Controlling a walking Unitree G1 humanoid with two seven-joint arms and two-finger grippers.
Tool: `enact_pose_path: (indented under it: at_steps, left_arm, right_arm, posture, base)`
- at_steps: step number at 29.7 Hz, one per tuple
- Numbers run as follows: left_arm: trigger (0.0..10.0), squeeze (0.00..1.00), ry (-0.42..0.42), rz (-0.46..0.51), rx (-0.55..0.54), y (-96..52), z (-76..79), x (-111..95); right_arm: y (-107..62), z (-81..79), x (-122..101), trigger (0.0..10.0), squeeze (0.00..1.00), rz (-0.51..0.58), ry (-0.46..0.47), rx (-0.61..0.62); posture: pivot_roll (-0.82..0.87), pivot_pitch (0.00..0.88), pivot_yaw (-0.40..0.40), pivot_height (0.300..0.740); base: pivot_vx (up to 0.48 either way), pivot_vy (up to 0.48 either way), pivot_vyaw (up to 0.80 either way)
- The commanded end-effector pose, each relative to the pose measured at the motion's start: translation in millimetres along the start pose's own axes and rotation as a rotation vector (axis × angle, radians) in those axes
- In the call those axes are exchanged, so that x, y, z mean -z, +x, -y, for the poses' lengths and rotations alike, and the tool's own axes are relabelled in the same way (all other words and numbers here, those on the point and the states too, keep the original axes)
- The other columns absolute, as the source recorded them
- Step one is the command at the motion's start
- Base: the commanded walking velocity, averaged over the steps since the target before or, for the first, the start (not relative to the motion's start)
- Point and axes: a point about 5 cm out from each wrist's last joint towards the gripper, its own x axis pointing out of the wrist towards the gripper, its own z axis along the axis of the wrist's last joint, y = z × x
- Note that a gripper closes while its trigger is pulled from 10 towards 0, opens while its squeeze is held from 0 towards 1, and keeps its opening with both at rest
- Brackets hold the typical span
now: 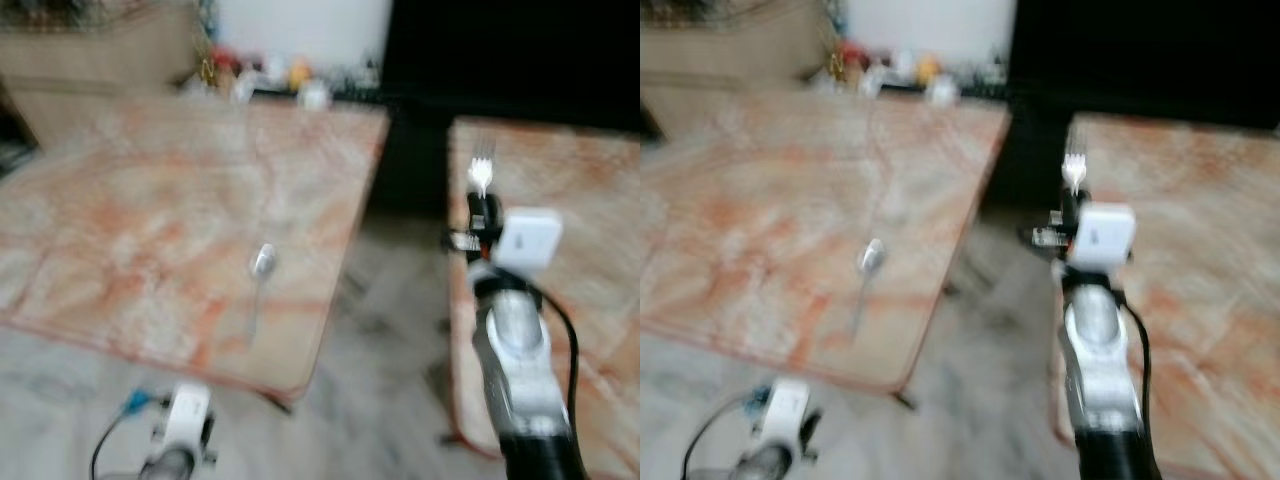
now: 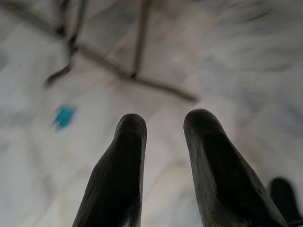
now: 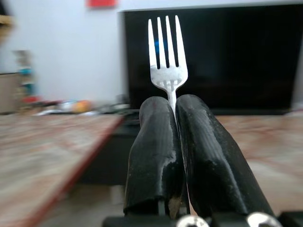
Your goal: Setting the table
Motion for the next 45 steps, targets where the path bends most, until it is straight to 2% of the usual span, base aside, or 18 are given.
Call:
enact_pose_path:
  at_steps: [1, 6, 16, 25, 33, 45]
  left_arm:
    - [10.0, 0.0, 0.018, -0.014, -0.023, -1.9, -10.4, 4]
    - [10.0, 0.0, 0.018, -0.019, -0.028, -2.4, -10.0, 6]
    - [10.0, 0.0, -0.005, -0.064, -0.043, -7.2, -13.4, 18]
    - [10.0, 0.0, 0.008, -0.091, -0.031, -9.9, -12.1, 25]
    - [10.0, 0.0, 0.023, -0.085, -0.034, -9.9, -13.0, 25]
    - [10.0, 0.0, 0.041, -0.077, -0.038, -8.1, -13.4, 21]
  right_arm:
    - [1.4, -9.1, -5, 10.0, 0.0, 0.021, 0.023, -0.02]
    - [1.6, -11.2, -6, 10.0, 0.0, 0.03, 0.025, -0.028]
    - [1.8, -10.1, -9, 10.0, 0.0, 0.045, 0.022, -0.024]
    - [2.5, -8.2, -8, 10.0, 0.0, 0.044, 0.021, -0.024]
    - [5.2, -1.3, -11, 10.0, 0.0, 0.055, 0.013, 0.008]
    - [3.9, -4.2, -11, 10.0, 0.0, 0.064, 0.013, 0.006]
  posture:
    - [0.0, 0.0, 0.018, 0.74]
    - [0.0, 0.0, 0.017, 0.74]
    - [0.0, 0.002, 0.015, 0.74]
    - [0.0, 0.003, 0.015, 0.74]
    - [-0.01, 0.003, 0.014, 0.74]
    - [-0.01, 0.0, 0.019, 0.74]
  base:
    - [0.0, -0.259, -0.74]
    - [0.0, -0.151, -0.73]
    - [0.0, 0.0, 0.0]
    - [0.0, 0.0, 0.0]
    - [0.0, 0.0, 0.0]
    - [0.0, -0.219, 0.0]
